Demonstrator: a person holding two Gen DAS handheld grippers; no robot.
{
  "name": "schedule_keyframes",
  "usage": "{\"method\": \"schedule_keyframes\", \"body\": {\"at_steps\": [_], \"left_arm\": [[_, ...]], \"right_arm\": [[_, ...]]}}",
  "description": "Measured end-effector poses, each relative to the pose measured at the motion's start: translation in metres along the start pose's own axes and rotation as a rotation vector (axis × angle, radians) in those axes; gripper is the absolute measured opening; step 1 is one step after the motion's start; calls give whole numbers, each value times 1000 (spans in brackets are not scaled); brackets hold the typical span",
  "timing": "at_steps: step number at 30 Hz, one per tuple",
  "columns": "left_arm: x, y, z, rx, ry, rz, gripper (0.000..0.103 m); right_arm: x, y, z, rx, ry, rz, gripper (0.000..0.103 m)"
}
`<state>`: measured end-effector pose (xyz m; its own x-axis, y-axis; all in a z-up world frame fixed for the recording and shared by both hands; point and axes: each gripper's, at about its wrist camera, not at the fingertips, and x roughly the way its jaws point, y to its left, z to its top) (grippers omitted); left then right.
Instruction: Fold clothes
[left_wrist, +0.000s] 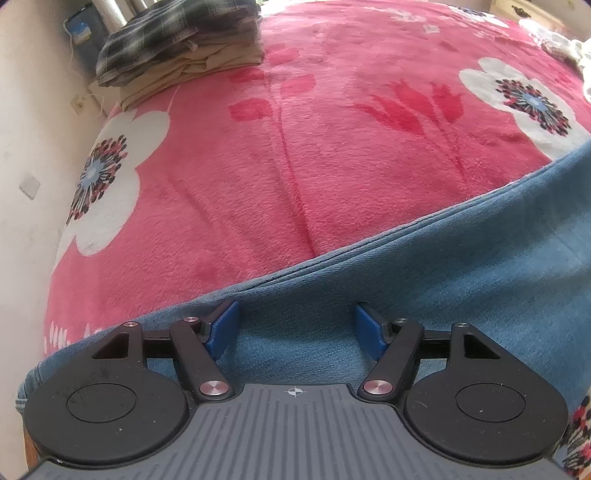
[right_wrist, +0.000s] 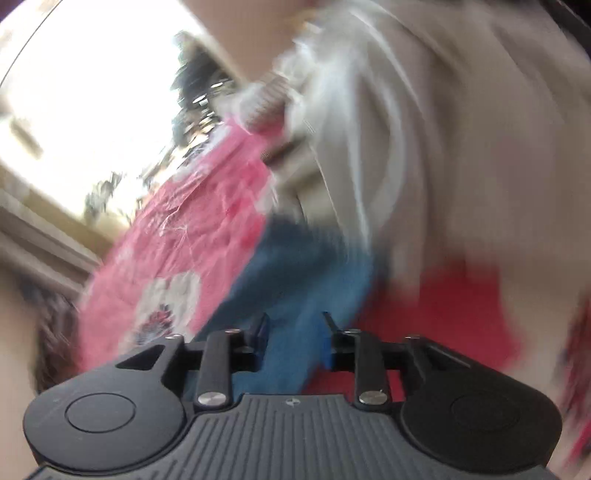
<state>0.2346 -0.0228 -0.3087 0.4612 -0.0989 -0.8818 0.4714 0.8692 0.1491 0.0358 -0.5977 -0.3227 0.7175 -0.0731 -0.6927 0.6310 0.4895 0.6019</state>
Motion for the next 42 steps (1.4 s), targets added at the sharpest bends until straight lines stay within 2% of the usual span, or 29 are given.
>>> {"method": "schedule_keyframes", "body": {"at_steps": [3, 6, 12, 18, 23, 26, 27, 28, 30, 36, 40, 42], "left_arm": [[0, 0, 0, -4, 0, 8, 70], [0, -2, 3, 0, 14, 17, 71], [0, -6, 7, 23, 35, 38, 71], [1, -6, 6, 15, 37, 43, 72], [2, -6, 6, 13, 37, 46, 74], [2, -6, 6, 11, 36, 45, 74], [2, -6, 6, 10, 36, 44, 74], [2, -6, 5, 10, 36, 43, 74], [2, -5, 5, 7, 35, 42, 74], [2, -4, 5, 1, 34, 40, 74], [2, -3, 4, -5, 33, 37, 74], [2, -3, 4, -5, 30, 34, 74]], "right_arm": [[21, -15, -24, 119, -2, -5, 36], [33, -23, -32, 192, -68, 45, 38], [63, -37, -13, 299, -114, 140, 38], [61, -46, -20, 332, -137, 185, 38], [75, -50, -13, 383, -174, 209, 37], [77, -49, -11, 379, -172, 208, 28], [76, -51, -12, 384, -168, 214, 17], [75, -54, -12, 395, -164, 226, 12], [72, -59, -13, 415, -159, 255, 9], [76, -75, -15, 474, -136, 292, 6], [77, -73, -14, 469, -132, 281, 11], [75, -72, -14, 475, -134, 294, 9]]}}
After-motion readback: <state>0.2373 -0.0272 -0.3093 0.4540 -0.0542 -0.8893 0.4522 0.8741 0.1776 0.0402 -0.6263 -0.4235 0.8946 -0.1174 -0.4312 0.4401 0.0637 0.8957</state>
